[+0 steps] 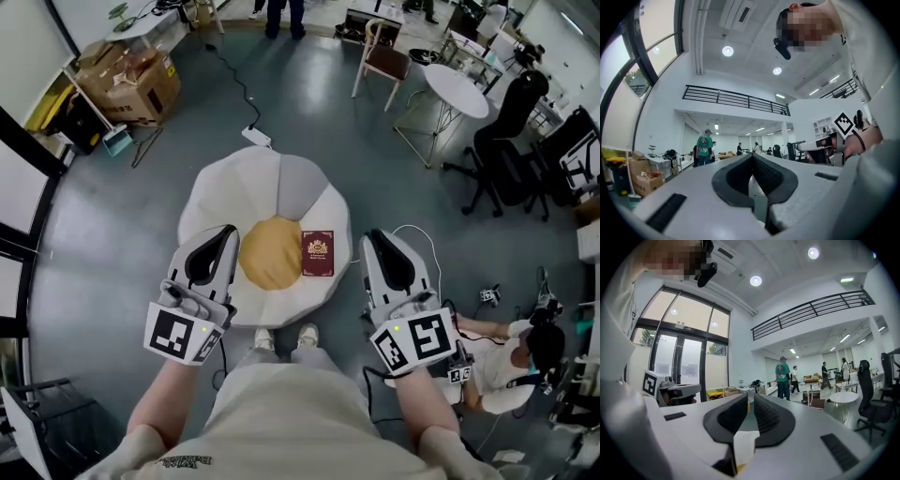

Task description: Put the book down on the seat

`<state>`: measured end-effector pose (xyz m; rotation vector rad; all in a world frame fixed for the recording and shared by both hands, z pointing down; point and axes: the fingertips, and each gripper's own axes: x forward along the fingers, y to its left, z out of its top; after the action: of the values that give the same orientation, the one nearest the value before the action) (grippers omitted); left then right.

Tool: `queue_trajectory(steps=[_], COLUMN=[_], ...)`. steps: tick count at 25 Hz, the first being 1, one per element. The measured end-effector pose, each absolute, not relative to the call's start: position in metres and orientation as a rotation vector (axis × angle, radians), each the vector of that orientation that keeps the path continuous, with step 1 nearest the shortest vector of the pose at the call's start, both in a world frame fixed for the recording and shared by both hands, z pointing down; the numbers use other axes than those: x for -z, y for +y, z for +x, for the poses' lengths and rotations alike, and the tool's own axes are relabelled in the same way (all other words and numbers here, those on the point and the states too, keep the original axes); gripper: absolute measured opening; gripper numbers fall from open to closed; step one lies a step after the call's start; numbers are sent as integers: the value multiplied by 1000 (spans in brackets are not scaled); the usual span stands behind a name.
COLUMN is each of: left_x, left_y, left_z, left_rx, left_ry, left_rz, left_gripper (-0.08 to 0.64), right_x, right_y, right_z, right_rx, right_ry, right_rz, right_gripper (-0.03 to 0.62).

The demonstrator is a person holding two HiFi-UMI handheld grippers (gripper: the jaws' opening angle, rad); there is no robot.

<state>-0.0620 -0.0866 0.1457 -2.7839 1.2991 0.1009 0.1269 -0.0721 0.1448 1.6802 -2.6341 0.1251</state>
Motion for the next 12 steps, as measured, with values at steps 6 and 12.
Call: queue_trajectory(steps=[6, 12], left_x=[-134, -138], left_y=[-35, -17], left_z=[-66, -78], left_rx=[-134, -169], left_ry=[1284, 1316], left_rz=[-2791, -2789], left_gripper=[5, 5], right_x=[-139, -146], right_y=[-26, -8], right_z=[103, 75], right_rx=[-82, -87], right_ry=[-2669, -2740], right_rz=[1658, 1590], right_gripper=[2, -2])
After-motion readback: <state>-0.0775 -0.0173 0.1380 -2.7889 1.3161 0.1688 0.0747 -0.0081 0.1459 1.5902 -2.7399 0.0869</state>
